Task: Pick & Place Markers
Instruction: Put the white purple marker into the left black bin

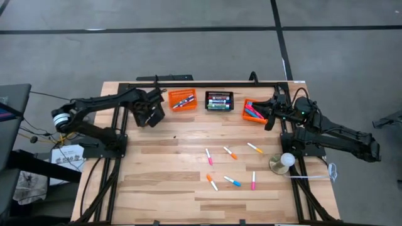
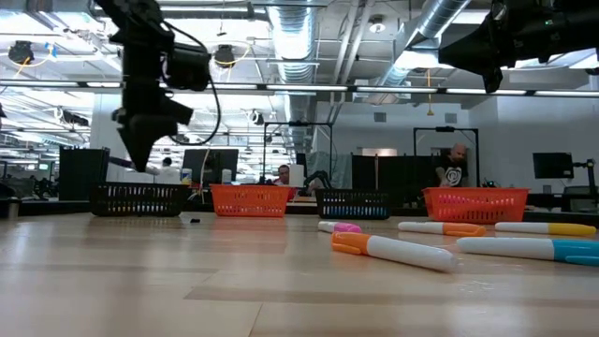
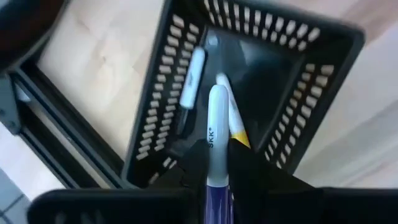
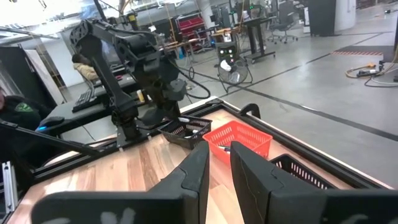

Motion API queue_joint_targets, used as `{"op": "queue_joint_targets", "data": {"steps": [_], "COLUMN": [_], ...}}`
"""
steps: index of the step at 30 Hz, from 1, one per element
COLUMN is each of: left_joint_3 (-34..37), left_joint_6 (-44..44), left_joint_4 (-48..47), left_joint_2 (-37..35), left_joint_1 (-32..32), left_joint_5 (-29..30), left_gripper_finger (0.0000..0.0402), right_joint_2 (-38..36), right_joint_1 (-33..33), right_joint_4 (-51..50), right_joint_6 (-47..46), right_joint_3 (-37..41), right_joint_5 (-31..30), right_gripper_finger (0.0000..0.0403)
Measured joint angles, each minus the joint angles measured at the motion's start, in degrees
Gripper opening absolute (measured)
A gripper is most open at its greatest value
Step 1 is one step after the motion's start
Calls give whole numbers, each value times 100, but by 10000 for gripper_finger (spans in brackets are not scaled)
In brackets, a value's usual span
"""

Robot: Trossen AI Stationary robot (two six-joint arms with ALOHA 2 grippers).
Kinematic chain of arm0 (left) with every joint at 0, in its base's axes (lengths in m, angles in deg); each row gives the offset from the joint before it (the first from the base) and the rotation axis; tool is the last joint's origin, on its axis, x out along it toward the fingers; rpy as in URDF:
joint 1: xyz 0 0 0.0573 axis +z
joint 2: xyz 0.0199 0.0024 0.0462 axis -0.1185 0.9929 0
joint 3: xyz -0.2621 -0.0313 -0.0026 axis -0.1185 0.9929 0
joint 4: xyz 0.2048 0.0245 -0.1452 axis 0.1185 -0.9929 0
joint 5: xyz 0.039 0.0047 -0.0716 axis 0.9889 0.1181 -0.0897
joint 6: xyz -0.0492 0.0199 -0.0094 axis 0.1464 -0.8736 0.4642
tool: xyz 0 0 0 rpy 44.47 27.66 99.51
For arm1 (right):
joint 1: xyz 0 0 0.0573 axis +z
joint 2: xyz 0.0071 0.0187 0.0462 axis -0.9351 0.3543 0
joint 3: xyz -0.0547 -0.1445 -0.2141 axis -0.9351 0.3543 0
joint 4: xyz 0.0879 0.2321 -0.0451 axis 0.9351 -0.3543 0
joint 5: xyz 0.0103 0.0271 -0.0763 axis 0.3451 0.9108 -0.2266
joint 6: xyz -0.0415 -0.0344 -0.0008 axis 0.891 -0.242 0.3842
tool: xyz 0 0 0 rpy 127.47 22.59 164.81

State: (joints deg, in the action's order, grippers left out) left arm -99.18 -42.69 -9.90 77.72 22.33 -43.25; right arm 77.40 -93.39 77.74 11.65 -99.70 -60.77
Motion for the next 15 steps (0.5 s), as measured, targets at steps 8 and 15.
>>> {"op": "queue_joint_targets", "data": {"steps": [8,15], "left_joint_3": [578,793], "left_joint_6": [-137,-559], "left_joint_4": [652,1422], "left_joint_2": [-712,-629], "left_joint_1": [-15,-13], "left_joint_5": [-60,-203], "left_gripper_finger": [50,54], "right_joint_2": [0,0], "right_joint_1": [0,0], "right_joint_4": [0,4], "right_joint_6": [-102,-341], "right_joint_3": [0,0], "right_joint_5": [-2,-2], "right_gripper_finger": [56,56]}}
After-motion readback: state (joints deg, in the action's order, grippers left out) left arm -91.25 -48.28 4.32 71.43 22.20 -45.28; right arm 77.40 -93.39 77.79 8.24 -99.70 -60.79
